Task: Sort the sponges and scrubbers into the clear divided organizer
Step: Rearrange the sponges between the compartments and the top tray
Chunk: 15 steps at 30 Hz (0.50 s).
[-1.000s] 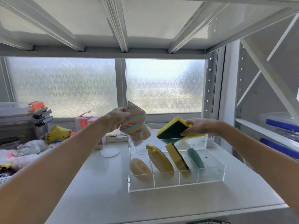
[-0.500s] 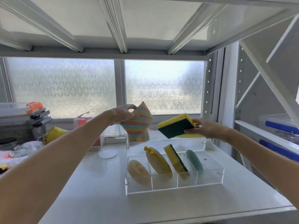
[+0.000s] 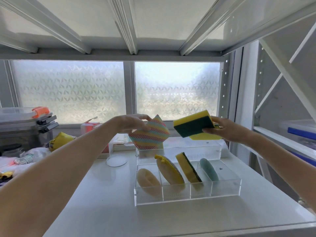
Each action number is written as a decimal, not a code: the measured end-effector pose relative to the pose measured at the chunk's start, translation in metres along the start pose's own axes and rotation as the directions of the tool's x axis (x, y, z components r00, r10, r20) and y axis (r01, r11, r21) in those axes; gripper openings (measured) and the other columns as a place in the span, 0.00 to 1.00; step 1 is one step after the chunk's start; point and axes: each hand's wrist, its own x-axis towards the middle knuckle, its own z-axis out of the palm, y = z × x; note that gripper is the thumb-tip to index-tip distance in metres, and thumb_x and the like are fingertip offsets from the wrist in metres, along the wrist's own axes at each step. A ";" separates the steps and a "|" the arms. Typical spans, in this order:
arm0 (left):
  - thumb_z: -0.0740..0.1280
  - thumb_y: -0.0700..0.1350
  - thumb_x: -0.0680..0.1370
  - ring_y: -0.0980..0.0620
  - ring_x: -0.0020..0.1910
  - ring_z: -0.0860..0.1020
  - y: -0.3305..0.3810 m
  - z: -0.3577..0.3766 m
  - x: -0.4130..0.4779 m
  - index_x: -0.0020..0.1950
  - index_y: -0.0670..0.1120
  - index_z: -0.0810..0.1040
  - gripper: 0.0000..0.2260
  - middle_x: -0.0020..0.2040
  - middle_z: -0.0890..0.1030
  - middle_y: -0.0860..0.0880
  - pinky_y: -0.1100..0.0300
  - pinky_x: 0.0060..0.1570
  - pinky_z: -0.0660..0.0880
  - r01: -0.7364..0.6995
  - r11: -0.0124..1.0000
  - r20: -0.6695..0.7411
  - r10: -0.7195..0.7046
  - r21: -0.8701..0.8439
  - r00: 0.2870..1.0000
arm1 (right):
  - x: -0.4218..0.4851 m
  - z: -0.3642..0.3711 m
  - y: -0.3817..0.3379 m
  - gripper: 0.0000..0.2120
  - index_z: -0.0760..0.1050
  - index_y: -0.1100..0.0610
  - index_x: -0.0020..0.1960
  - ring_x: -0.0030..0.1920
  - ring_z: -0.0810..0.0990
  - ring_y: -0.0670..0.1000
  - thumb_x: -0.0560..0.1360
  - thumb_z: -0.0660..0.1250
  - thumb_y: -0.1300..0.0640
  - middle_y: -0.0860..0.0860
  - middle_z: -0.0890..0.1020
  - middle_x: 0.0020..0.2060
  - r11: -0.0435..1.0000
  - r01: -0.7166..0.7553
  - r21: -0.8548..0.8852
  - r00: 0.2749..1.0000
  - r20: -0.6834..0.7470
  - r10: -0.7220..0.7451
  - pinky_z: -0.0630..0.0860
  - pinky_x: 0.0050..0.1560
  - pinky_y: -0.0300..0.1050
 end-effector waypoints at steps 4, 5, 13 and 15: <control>0.62 0.42 0.79 0.43 0.64 0.75 0.005 0.015 0.012 0.65 0.45 0.72 0.14 0.68 0.74 0.43 0.46 0.65 0.72 -0.119 0.959 -0.091 0.147 0.257 0.985 | -0.004 -0.005 -0.005 0.18 0.71 0.53 0.66 0.50 0.79 0.43 0.77 0.65 0.58 0.49 0.79 0.51 0.999 -0.002 0.047 1.000 -0.015 0.003 0.71 0.38 0.31; 0.61 0.43 0.80 0.43 0.64 0.74 0.009 0.017 0.013 0.65 0.45 0.73 0.14 0.68 0.73 0.43 0.46 0.66 0.71 -0.149 0.937 -0.102 0.189 0.315 0.977 | -0.005 -0.006 -0.004 0.18 0.70 0.53 0.67 0.53 0.78 0.46 0.77 0.65 0.57 0.48 0.79 0.51 0.998 -0.005 0.059 1.000 -0.027 0.006 0.70 0.40 0.33; 0.57 0.40 0.82 0.43 0.48 0.81 0.010 0.031 0.012 0.47 0.34 0.77 0.12 0.48 0.81 0.38 0.50 0.50 0.79 -0.124 0.958 -0.260 0.055 -0.257 0.964 | -0.013 -0.011 0.000 0.20 0.70 0.50 0.68 0.56 0.75 0.50 0.77 0.65 0.55 0.51 0.78 0.56 0.984 -0.036 0.172 0.996 -0.073 0.049 0.70 0.44 0.35; 0.55 0.38 0.82 0.50 0.40 0.77 0.001 0.045 0.009 0.39 0.40 0.76 0.15 0.40 0.78 0.44 0.59 0.41 0.74 -0.055 0.957 -0.268 -0.024 -0.284 0.963 | -0.013 -0.007 -0.001 0.20 0.70 0.50 0.68 0.53 0.76 0.48 0.77 0.65 0.55 0.50 0.78 0.55 0.983 -0.046 0.179 0.996 -0.068 0.059 0.70 0.42 0.35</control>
